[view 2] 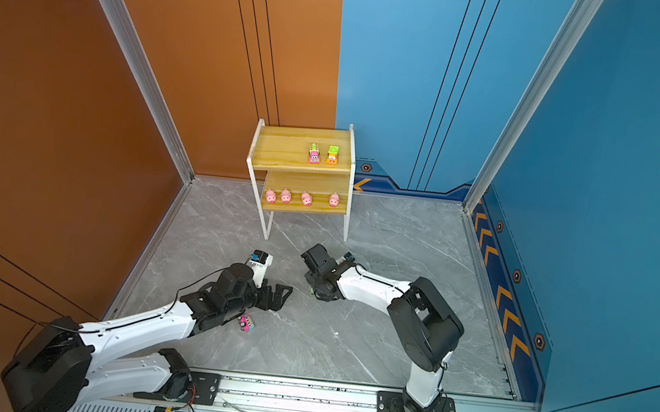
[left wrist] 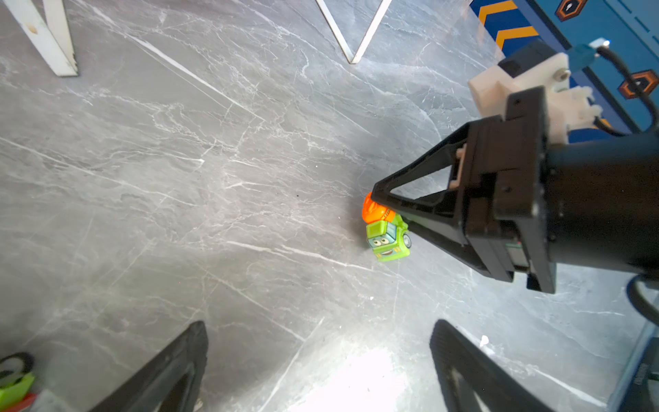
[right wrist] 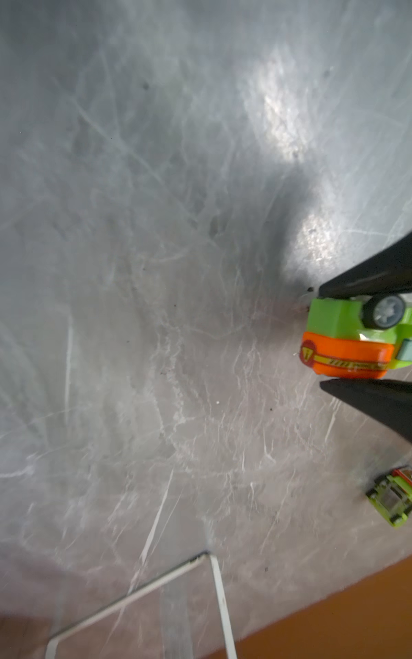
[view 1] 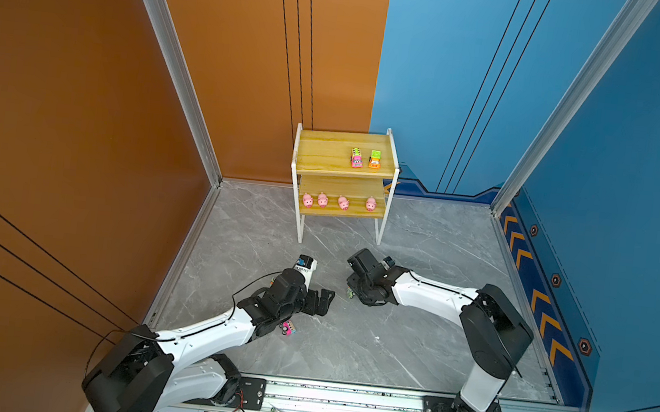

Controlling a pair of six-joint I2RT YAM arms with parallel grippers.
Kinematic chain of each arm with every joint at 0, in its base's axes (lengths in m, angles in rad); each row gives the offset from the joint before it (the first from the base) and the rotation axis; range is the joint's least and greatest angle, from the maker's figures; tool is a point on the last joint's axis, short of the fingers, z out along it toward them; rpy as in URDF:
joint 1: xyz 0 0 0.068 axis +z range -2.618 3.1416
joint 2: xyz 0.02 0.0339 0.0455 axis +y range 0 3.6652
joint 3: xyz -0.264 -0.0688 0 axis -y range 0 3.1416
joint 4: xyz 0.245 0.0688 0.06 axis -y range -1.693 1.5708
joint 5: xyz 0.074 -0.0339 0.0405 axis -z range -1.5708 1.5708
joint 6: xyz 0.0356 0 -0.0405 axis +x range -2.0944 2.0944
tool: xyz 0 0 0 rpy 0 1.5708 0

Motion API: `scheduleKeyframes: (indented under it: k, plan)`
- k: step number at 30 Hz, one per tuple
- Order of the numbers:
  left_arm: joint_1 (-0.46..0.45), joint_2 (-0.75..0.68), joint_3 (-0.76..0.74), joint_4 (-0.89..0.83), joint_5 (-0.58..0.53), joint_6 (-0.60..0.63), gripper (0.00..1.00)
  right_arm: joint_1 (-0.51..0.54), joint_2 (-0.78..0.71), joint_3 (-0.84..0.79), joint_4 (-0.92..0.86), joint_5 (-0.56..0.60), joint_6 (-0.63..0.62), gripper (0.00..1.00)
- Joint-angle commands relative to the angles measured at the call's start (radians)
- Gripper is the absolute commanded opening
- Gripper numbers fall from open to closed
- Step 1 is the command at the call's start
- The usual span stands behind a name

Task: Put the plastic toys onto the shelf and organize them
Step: 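Close the left gripper on the cement truck held by the right gripper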

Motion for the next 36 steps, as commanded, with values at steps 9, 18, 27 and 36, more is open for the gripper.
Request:
scheduleKeyframes:
  k: [9, 18, 27, 36]
  plan:
    - [0.009, 0.148, 0.023, 0.299, 0.225, -0.212, 1.0, -0.069, -0.178, -0.222, 0.458, -0.048, 0.02, 0.33]
    - [-0.032, 0.273, 0.07, 0.485, 0.22, -0.301, 0.98, -0.078, -0.25, -0.287, 0.527, -0.058, 0.032, 0.35]
    - [-0.042, 0.4, 0.139, 0.609, 0.18, -0.323, 0.83, -0.109, -0.287, -0.317, 0.553, -0.063, 0.039, 0.36]
    - [-0.06, 0.506, 0.242, 0.625, 0.168, -0.254, 0.65, -0.107, -0.306, -0.337, 0.557, -0.06, 0.046, 0.36]
